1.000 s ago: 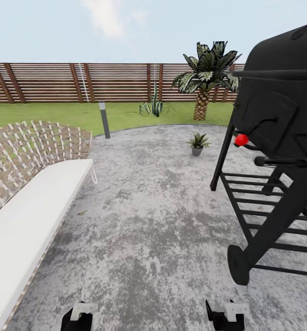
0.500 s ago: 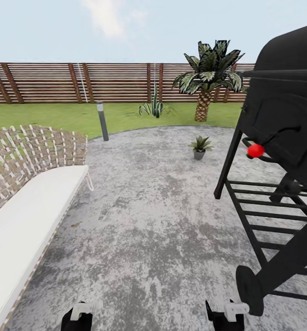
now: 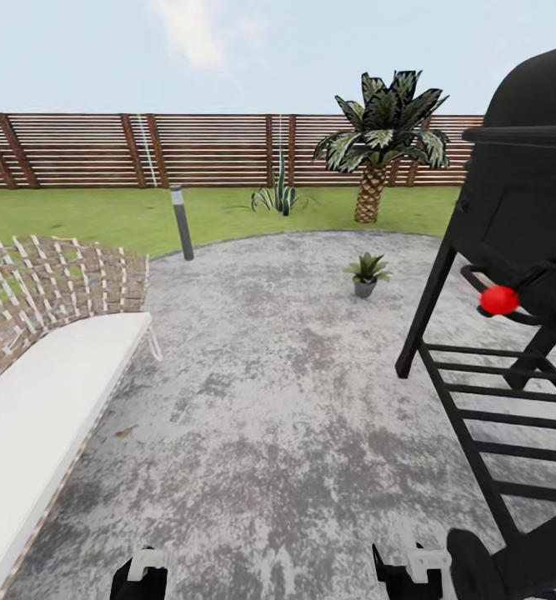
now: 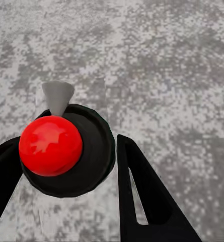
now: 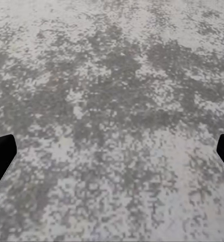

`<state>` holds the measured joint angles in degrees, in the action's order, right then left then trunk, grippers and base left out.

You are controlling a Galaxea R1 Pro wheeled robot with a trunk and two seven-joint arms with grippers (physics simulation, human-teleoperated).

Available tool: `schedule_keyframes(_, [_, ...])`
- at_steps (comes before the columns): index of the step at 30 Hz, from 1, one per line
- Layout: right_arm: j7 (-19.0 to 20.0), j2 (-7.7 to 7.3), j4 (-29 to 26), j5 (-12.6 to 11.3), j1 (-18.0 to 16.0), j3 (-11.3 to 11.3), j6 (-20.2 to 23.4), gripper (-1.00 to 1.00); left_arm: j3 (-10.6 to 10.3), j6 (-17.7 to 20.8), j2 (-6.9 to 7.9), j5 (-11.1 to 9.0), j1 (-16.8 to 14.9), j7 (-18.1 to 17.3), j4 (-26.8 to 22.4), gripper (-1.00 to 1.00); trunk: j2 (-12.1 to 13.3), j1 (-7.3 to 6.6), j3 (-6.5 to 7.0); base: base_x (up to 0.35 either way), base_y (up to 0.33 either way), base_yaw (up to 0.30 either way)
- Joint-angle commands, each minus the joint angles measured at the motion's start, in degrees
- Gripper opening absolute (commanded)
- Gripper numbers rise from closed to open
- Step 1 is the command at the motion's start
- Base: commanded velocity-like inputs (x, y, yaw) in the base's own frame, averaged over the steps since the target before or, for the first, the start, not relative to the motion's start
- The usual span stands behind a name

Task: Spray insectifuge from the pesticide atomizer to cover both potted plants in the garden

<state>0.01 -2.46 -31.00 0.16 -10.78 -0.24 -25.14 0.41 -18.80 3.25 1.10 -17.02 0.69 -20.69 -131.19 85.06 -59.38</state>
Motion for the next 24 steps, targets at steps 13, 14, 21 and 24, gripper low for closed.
schedule_keyframes(13, [0.06,0.00,0.02,0.02,-0.03,-0.02,-0.17,1.00,0.03,-0.19,0.00,0.04,-0.03,0.10,0.04,-1.00,-0.01,0.02,-0.05,0.315,0.131,0.000])
schedule_keyframes(14, [0.07,0.00,0.01,0.02,-0.03,-0.02,-0.17,1.00,0.03,-0.19,0.00,0.04,-0.03,0.10,0.04,-1.00,-0.01,0.02,-0.05,0.278,0.239,0.000])
schedule_keyframes(21, [0.03,0.00,0.01,0.02,-0.03,-0.02,-0.17,1.00,0.03,-0.19,0.00,0.13,-0.03,0.10,0.04,-1.00,-0.01,0.02,-0.05,0.293,0.155,0.000])
schedule_keyframes(24, [0.04,0.00,0.00,0.02,-0.03,-0.02,-0.17,1.00,0.03,-0.19,0.00,0.11,-0.03,0.10,0.04,-1.00,-0.01,0.02,-0.05,0.333,0.016,0.000])
